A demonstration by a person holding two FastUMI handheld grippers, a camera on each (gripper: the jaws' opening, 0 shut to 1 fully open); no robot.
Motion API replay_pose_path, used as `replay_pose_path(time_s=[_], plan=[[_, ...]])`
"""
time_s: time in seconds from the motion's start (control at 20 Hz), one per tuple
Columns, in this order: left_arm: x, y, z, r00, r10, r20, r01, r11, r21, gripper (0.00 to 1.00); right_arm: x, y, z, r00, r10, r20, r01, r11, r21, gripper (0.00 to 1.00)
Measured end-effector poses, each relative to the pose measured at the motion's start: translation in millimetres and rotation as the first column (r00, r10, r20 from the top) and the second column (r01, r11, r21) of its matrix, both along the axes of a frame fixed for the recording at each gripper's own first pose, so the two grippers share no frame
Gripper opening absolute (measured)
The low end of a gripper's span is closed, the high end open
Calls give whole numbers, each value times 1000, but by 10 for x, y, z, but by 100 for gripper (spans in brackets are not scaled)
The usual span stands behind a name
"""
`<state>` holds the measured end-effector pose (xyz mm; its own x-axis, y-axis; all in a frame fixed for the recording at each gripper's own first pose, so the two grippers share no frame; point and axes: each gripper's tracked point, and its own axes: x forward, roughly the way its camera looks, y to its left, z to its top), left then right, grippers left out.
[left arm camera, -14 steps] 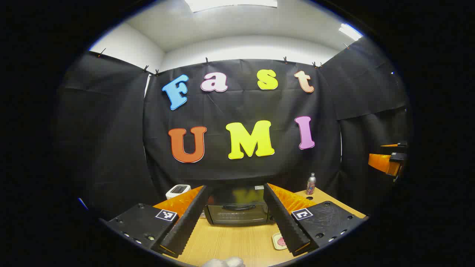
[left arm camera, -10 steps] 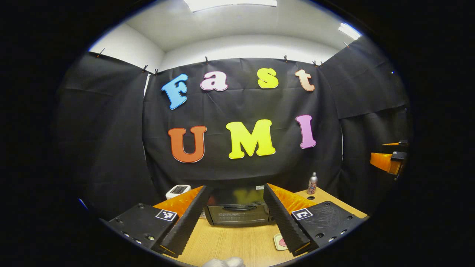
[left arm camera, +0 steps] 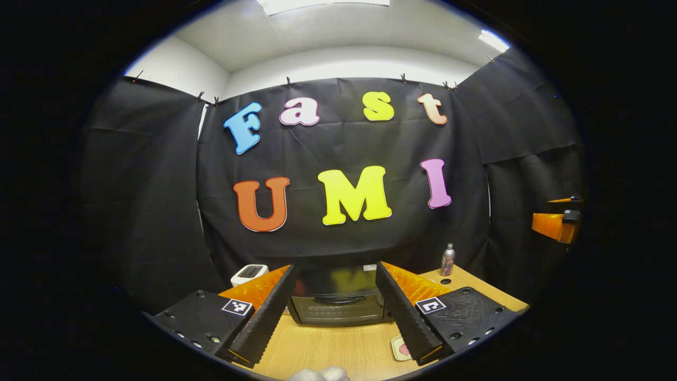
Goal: Open the electric oven with the left hand, put the food in, and close the electric oven.
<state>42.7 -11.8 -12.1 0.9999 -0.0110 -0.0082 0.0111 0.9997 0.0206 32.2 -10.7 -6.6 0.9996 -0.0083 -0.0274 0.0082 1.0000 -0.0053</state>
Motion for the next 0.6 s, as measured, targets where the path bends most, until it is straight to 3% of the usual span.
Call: replay_pose_path(time_s=[0.3,0.6], plan=[[479,-85,-203,999,-42,5,42,998,-42,96,97,-77,-20,999,-20,-28,20,1000,-3,99],[1217,-110,-760,998,-50,-49,46,996,-70,96,65,-236,23,994,-96,-55,94,995,-27,100]])
